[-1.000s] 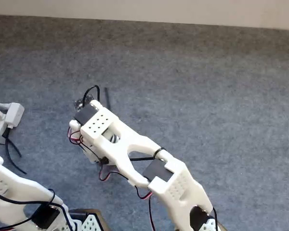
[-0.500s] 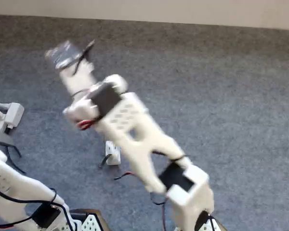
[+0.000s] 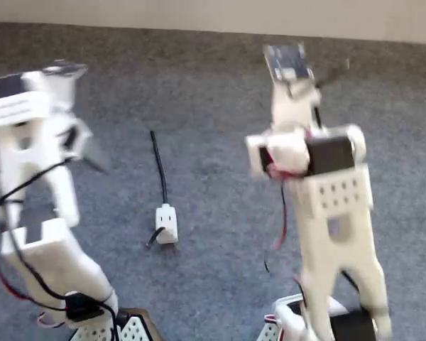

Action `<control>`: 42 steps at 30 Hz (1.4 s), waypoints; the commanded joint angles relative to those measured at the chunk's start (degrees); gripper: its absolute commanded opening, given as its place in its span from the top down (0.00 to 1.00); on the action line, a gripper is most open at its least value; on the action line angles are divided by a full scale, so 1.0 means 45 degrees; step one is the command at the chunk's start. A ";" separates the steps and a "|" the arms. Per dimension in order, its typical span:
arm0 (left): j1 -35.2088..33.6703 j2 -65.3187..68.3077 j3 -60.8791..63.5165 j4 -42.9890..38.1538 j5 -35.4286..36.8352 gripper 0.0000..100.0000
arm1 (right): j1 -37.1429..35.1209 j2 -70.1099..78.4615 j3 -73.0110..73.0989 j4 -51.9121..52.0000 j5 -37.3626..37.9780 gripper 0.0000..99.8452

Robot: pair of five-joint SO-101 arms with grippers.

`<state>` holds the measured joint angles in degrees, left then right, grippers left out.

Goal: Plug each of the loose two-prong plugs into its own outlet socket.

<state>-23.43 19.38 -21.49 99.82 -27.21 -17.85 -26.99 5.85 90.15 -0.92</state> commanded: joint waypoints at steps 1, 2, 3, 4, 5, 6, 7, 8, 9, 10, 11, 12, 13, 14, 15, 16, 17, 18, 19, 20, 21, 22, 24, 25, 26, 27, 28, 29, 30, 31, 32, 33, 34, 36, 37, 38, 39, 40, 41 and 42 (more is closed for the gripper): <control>0.2842 -0.0635 -0.0049 0.0137 0.2051 0.63 | 0.0928 -0.4112 0.8020 -0.2901 0.0801 0.51; 0.3292 -0.0635 -0.0010 0.0137 0.2305 0.63 | 0.1006 -0.5070 0.9602 -0.3448 0.1133 0.51; 0.3683 -0.0635 0.0147 0.0137 0.2520 0.63 | 0.1065 -0.5890 1.1145 -0.3858 0.1407 0.51; 0.4093 -0.0635 0.0361 0.0137 0.2676 0.63 | 0.1084 -0.6730 1.2298 -0.4308 0.1719 0.51; 0.4523 -0.0635 0.0654 0.0137 0.2755 0.63 | 0.1280 -0.7453 1.2845 -0.4679 0.2051 0.51; 0.4894 -0.0635 0.1026 0.0137 0.2774 0.63 | 0.1651 -0.8078 1.3177 -0.4718 0.2305 0.51; 0.5265 -0.0635 0.1397 0.0117 0.2774 0.63 | 0.1885 -0.8567 1.3353 -0.4659 0.2481 0.51; 0.5578 -0.0635 0.1709 0.0000 0.2794 0.63 | 0.1944 -0.8899 1.3431 -0.4581 0.2637 0.51; 0.5890 -0.0635 0.2061 -0.0274 0.2813 0.63 | 0.1944 -0.9133 1.3470 -0.4523 0.2794 0.51; 0.6144 -0.0635 0.2354 -0.0488 0.2950 0.63 | 0.1944 -0.9192 1.3509 -0.4620 0.2969 0.51; 0.6320 -0.0635 0.2628 -0.0723 0.3204 0.63 | 0.1944 -0.9153 1.3705 -0.4777 0.3048 0.51; 0.6457 -0.0635 0.2940 -0.0977 0.3341 0.63 | 0.1944 -0.9055 1.3900 -0.4933 0.2969 0.51; 0.6593 -0.0635 0.3331 -0.1192 0.3360 0.63 | 0.1963 -0.8918 1.4115 -0.5109 0.2872 0.51; 0.6711 -0.0635 0.3722 -0.1368 0.3380 0.63 | 0.1963 -0.8801 1.4310 -0.5363 0.2716 0.51; 0.6847 -0.0635 0.4112 -0.1524 0.3380 0.63 | 0.1963 -0.8664 1.4525 -0.5636 0.2559 0.51; 0.6965 -0.0635 0.4464 -0.1661 0.3380 0.63 | 0.1963 -0.8606 1.4779 -0.5949 0.2403 0.51; 0.7062 -0.0635 0.4816 -0.1817 0.3399 0.63 | 0.1963 -0.8567 1.4994 -0.6261 0.2247 0.51; 0.7121 -0.0635 0.5089 -0.1973 0.3399 0.63 | 0.1963 -0.8567 1.5228 -0.6554 0.2129 0.51; 0.7140 -0.0635 0.5324 -0.2188 0.3399 0.63 | 0.1963 -0.8567 1.5404 -0.6789 0.2032 0.51; 0.7101 -0.0635 0.5519 -0.2442 0.3399 0.65 | 0.1963 -0.8567 1.5560 -0.6945 0.1993 0.51; 0.7082 -0.0635 0.5714 -0.2637 0.3399 0.68 | 0.1963 -0.8567 1.5717 -0.7004 0.1993 0.51; 0.7082 -0.0635 0.5890 -0.2794 0.3399 0.70 | 0.1963 -0.8567 1.5853 -0.7004 0.1993 0.51; 0.7140 -0.0635 0.6242 -0.2872 0.3399 0.74 | 0.1963 -0.8567 1.5951 -0.7023 0.2051 0.51; 0.7179 -0.0635 0.6418 -0.2872 0.3399 0.74 | 0.1963 -0.8567 1.5951 -0.7023 0.2051 0.51; 0.7179 -0.0635 0.6593 -0.2833 0.3399 0.74 | 0.1963 -0.8567 1.5971 -0.7023 0.2051 0.51; 0.7160 -0.0635 0.6711 -0.2774 0.3399 0.73 | 0.1963 -0.8567 1.5971 -0.7023 0.2051 0.51; 0.7121 -0.0635 0.6828 -0.2755 0.3399 0.73 | 0.1963 -0.8567 1.5971 -0.7023 0.2051 0.51; 0.7082 -0.0635 0.6945 -0.2755 0.3399 0.73 | 0.1963 -0.8567 1.5971 -0.7023 0.2032 0.51; 0.7082 -0.0635 0.7062 -0.2755 0.3399 0.73 | 0.1963 -0.8567 1.5990 -0.7062 0.2032 0.51; 0.7082 -0.0635 0.7179 -0.2833 0.3399 0.73 | 0.1963 -0.8567 1.5990 -0.7160 0.2012 0.51; 0.7082 -0.0635 0.7258 -0.2872 0.3399 0.73 | 0.1963 -0.8567 1.6010 -0.7199 0.2012 0.51; 0.7121 -0.0635 0.7297 -0.2911 0.3399 0.73 | 0.1963 -0.8567 1.6010 -0.7179 0.2012 0.51; 0.7140 -0.0635 0.7316 -0.3067 0.3399 0.74 | 0.1963 -0.8567 1.6010 -0.7179 0.2012 0.51; 0.7101 -0.0635 0.7316 -0.3321 0.3341 0.80 | 0.1963 -0.8547 1.6029 -0.7179 0.2012 0.51; 0.7082 -0.0635 0.7297 -0.3419 0.3302 0.85 | 0.1963 -0.8527 1.6029 -0.7179 0.2012 0.51; 0.7082 -0.0635 0.7277 -0.3458 0.3106 0.89 | 0.1963 -0.8527 1.6049 -0.7179 0.2012 0.51; 0.7082 -0.0635 0.7258 -0.3438 0.2657 0.93 | 0.1963 -0.8547 1.6166 -0.7199 0.2012 0.51; 0.7082 -0.0654 0.7238 -0.3380 0.2227 0.95 | 0.1963 -0.8567 1.6322 -0.7277 0.2012 0.51; 0.7043 -0.0654 0.7199 -0.3380 0.1934 0.95 | 0.1963 -0.8567 1.6479 -0.7473 0.2012 0.51; 0.6926 -0.0674 0.7199 -0.3360 0.1817 0.95 | 0.1963 -0.8567 1.6635 -0.7629 0.2032 0.51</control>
<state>8.31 18.86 11.30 85.14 -15.08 -9.67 -66.64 80.40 57.71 8.84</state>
